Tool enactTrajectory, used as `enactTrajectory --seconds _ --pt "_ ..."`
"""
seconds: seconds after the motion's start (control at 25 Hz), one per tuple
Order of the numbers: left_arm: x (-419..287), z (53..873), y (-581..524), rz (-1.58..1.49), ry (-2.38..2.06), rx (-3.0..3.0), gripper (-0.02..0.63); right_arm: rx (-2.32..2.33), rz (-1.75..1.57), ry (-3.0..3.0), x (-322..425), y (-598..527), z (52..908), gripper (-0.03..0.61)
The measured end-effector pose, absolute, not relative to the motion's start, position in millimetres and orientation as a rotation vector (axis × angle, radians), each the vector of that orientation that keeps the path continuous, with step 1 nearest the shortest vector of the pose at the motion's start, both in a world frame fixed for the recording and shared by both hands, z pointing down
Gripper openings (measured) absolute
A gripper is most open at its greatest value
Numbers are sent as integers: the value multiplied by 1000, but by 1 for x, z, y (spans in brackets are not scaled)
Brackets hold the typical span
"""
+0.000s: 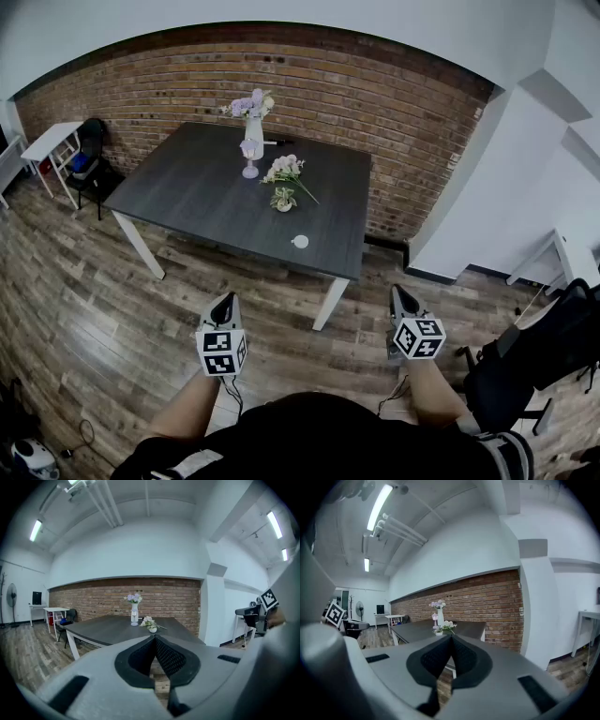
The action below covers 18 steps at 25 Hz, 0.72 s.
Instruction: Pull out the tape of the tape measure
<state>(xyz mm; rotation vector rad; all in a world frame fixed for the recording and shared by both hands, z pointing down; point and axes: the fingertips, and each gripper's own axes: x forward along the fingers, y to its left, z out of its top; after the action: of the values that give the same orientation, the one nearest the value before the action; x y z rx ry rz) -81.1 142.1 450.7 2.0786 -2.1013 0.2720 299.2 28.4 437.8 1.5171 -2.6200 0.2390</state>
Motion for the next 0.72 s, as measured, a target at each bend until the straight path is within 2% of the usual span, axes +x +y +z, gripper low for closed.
enactTrajectory --seconds 0.72 --pt "-106 473 147 278 -1989 2156 8 1457 271 -2643 241 54 440 -2"
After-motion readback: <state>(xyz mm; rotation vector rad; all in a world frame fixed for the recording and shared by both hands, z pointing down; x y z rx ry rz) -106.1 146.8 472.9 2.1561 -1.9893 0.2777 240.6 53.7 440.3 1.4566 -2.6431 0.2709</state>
